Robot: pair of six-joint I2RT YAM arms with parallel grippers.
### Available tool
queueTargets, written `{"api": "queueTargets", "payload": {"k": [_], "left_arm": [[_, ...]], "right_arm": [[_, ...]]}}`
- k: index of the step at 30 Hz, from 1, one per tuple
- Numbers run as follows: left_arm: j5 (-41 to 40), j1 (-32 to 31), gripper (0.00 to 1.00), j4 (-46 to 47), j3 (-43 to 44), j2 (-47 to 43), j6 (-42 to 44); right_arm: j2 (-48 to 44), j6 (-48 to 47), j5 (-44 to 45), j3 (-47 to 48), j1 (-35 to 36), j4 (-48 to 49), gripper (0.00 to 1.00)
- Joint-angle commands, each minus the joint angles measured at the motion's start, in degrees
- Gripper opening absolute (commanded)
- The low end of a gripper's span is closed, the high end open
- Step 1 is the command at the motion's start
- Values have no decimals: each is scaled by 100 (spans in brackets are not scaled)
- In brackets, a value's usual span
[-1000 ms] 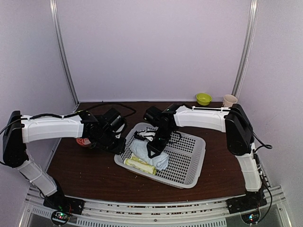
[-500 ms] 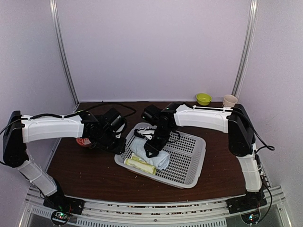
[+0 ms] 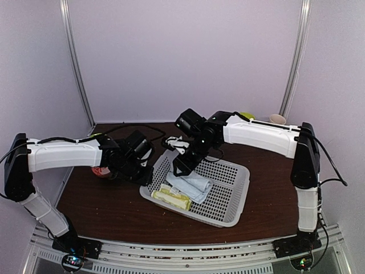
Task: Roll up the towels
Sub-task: Place the towel in the storage box, then adjust the towel in the storage box.
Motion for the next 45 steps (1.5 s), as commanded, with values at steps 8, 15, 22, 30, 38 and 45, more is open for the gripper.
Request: {"api": "queueTargets", "payload": {"k": [8, 15, 22, 30, 38, 45], "left_arm": [[58, -110, 0, -255, -252, 332, 42], [49, -111, 0, -260, -223, 357, 26], [55, -119, 0, -255, -195, 389, -17], [75, -128, 0, -266, -183, 385, -67], [66, -141, 0, -255, -207, 385, -142], [36, -154, 0, -253, -257, 350, -202]], "right_arm": [[-232, 490, 798, -747, -100, 1030, 49], [-826, 1004, 1205, -1535, -423, 1977, 47], [-428, 948, 1018, -1081, -537, 1745, 33], [201, 746, 970, -709, -258, 1287, 25], [285, 753, 816, -1008, 11, 1284, 24], [120, 876, 626, -1384, 290, 1446, 22]]}}
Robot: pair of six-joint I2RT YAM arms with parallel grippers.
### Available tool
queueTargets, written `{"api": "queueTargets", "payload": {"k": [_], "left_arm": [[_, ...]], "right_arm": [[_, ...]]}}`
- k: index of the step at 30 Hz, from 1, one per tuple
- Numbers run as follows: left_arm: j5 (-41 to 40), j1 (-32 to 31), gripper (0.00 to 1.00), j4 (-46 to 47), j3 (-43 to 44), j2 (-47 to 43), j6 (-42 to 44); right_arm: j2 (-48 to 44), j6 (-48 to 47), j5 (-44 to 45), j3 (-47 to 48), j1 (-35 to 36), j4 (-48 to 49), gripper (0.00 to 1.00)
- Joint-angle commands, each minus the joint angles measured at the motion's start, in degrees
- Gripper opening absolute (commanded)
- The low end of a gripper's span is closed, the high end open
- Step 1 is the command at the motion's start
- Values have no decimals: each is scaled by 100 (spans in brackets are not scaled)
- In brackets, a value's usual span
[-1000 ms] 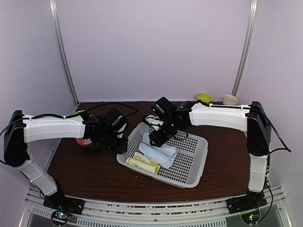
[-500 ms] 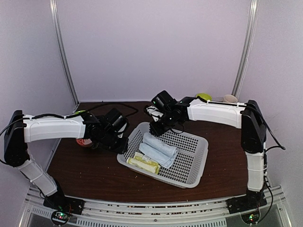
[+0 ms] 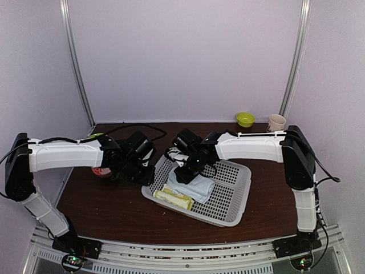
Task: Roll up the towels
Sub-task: Adjust the towel in the storage box.
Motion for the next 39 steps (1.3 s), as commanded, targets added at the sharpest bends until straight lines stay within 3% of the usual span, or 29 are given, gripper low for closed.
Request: {"api": "queueTargets", "payload": {"k": [1, 10, 14, 22, 32, 39], "left_arm": [[57, -91, 0, -378, -255, 308, -68], [73, -109, 0, -302, -337, 292, -134], [73, -109, 0, -277, -331, 325, -178], [71, -109, 0, -257, -368, 323, -219], [60, -109, 0, -259, -377, 312, -217], [52, -111, 0, -270, -368, 312, -215]], "right_arm": [[-95, 97, -229, -240, 138, -36, 22], [151, 218, -570, -468, 206, 40, 22], [117, 177, -685, -448, 201, -22, 27], [-373, 114, -624, -143, 171, -188, 40], [-1068, 86, -542, -117, -40, -304, 44], [-1573, 442, -95, -873, -533, 283, 44]]}}
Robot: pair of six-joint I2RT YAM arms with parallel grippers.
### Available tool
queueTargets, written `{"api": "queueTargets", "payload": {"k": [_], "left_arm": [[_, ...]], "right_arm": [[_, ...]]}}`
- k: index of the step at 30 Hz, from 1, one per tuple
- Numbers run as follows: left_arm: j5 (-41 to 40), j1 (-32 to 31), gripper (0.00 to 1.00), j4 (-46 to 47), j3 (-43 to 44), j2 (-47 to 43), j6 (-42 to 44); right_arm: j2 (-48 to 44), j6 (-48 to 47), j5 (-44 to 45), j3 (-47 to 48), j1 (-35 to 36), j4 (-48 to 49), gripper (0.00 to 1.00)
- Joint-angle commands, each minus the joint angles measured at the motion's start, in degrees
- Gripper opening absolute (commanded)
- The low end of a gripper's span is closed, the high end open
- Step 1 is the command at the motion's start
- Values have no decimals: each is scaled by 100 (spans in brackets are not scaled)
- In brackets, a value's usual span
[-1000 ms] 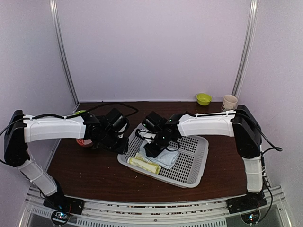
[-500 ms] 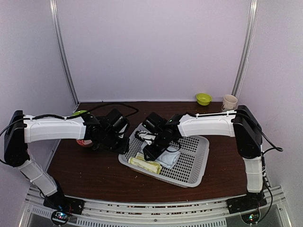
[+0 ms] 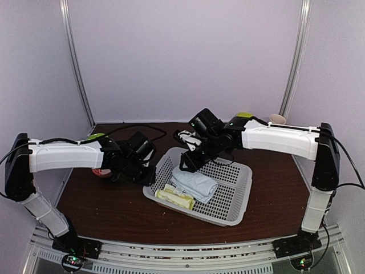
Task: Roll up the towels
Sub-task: Adjust the towel in the storage box.
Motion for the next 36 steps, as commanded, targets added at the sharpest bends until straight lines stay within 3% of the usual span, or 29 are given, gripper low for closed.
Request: {"api": "queueTargets", "payload": {"k": [1, 15, 23, 26, 33, 36], "left_arm": [[55, -69, 0, -440, -308, 319, -69], [68, -69, 0, -458, -255, 323, -70], [172, -74, 0, -445, -176, 407, -112], [180, -71, 0, -451, -180, 406, -125], [176, -78, 0, -471, -221, 390, -210], [163, -91, 0, -472, -239, 377, -251]], "right_arm": [[-217, 280, 372, -515, -400, 336, 44], [884, 35, 397, -214, -510, 85, 48], [1211, -113, 617, -191, -200, -51, 49], [1213, -132, 625, -323, -71, 33, 40], [950, -268, 824, -508, 89, 308, 1], [854, -316, 684, -549, 175, 415, 0]]}}
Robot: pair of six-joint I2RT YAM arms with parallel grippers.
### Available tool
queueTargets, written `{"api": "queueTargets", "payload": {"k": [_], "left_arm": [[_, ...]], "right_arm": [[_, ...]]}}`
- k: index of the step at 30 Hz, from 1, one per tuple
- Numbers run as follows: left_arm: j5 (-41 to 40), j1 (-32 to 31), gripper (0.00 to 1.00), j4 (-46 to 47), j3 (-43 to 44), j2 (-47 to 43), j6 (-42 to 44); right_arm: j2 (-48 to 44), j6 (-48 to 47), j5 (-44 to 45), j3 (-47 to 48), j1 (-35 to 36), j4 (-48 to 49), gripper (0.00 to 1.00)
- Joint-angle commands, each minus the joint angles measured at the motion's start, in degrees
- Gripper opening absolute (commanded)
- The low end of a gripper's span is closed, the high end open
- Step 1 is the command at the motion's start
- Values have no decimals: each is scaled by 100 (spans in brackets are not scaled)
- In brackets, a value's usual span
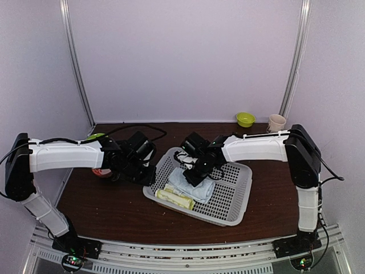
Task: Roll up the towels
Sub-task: Adjust the towel in the storage box.
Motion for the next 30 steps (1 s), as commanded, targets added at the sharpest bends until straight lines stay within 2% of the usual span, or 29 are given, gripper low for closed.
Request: {"api": "queueTargets", "payload": {"k": [1, 8, 17, 22, 30], "left_arm": [[150, -91, 0, -444, -269, 352, -146], [130, -133, 0, -436, -262, 369, -165], [104, -144, 0, -448, -284, 367, -153], [101, -144, 0, -452, -285, 385, -150], [86, -144, 0, -449, -267, 411, -155]], "right_arm": [[-181, -103, -179, -189, 198, 127, 0], [-169, -3, -999, -122, 433, 366, 0], [310, 105, -528, 279, 486, 57, 0], [174, 234, -338, 29, 380, 165, 26], [-267, 353, -456, -25, 128, 247, 41]]}}
